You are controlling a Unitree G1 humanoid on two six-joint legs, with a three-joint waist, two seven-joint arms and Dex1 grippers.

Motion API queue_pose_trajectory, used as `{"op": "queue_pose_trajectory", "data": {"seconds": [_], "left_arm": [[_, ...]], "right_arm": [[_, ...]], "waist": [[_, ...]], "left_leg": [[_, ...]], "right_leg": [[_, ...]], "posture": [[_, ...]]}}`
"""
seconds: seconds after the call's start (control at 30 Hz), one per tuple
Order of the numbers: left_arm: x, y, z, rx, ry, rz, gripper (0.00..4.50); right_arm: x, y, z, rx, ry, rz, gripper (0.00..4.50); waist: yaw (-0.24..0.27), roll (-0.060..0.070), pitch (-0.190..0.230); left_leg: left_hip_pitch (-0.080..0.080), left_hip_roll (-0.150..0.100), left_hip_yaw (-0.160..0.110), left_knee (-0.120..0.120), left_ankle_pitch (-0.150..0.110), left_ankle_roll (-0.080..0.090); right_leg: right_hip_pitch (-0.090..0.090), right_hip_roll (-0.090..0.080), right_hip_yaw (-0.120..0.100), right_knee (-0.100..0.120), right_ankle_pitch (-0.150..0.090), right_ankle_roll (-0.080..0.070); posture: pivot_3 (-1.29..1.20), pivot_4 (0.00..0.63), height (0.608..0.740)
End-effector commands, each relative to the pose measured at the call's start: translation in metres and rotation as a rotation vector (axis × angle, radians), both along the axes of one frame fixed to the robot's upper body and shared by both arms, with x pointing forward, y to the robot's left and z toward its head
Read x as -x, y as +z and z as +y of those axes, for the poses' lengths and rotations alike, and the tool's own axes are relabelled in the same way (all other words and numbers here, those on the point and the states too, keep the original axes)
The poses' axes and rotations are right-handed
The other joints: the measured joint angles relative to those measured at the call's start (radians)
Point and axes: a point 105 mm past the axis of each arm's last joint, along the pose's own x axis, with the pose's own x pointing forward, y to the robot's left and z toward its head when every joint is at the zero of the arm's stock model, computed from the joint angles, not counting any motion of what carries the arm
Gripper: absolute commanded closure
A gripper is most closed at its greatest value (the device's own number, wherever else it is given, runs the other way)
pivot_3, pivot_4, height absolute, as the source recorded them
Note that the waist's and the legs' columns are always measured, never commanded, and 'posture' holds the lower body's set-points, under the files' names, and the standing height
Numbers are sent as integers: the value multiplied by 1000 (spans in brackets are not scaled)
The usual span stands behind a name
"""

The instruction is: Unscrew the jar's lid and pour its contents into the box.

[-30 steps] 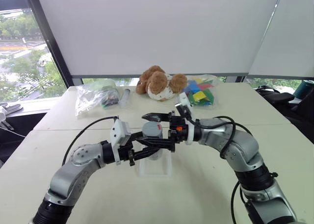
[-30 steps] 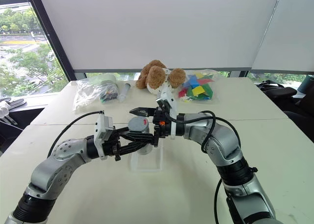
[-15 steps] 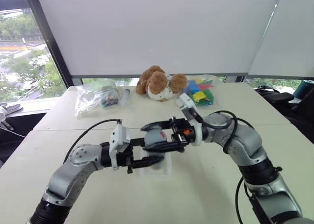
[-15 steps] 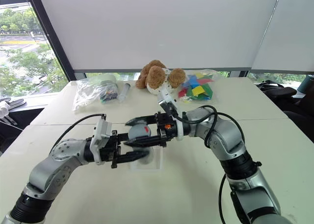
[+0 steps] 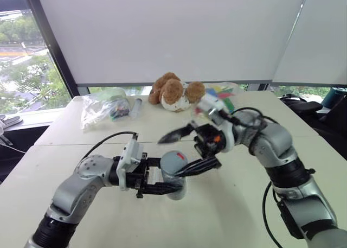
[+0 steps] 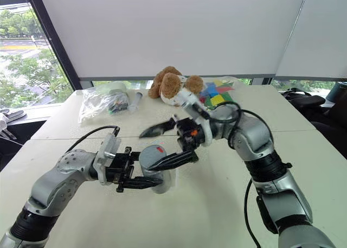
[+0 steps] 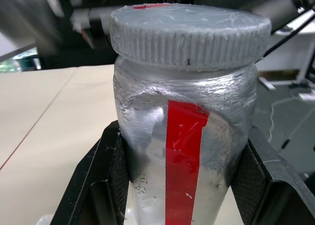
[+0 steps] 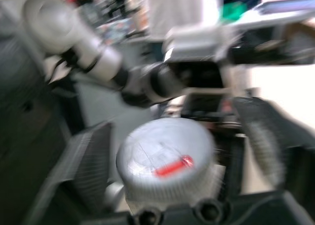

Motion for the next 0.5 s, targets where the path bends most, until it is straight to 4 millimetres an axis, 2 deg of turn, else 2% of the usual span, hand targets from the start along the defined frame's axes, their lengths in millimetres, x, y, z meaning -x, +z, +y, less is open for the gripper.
{"op": "queue_pose_trajectory", "data": {"seconds": [0.03,0.2,0.33,0.5], "left_arm": [[-4,2,12,6,79,-6,2421],[-20,-1,20,41,229,-9,2421],[-31,1,16,68,296,-1,2421],[-30,-1,10,61,306,5,2421]], "right_arm": [[0,9,-12,-61,-74,-84,60],[-6,2,-18,-64,-190,-69,60],[-8,-9,-5,-50,-245,-76,60],[-20,-8,16,-73,-319,-84,60]], "waist": [[0,0,0],[1,0,0],[0,0,0],[-2,0,0]], "left_leg": [[0,0,0,0,0,0],[0,0,0,0,0,0],[0,0,0,0,0,0],[0,0,0,0,0,0]], "right_leg": [[0,0,0,0,0,0],[0,0,0,0,0,0],[0,0,0,0,0,0],[0,0,0,1,0,0]], "posture": [[0,150,740],[0,150,740],[0,150,740],[0,150,740]]}}
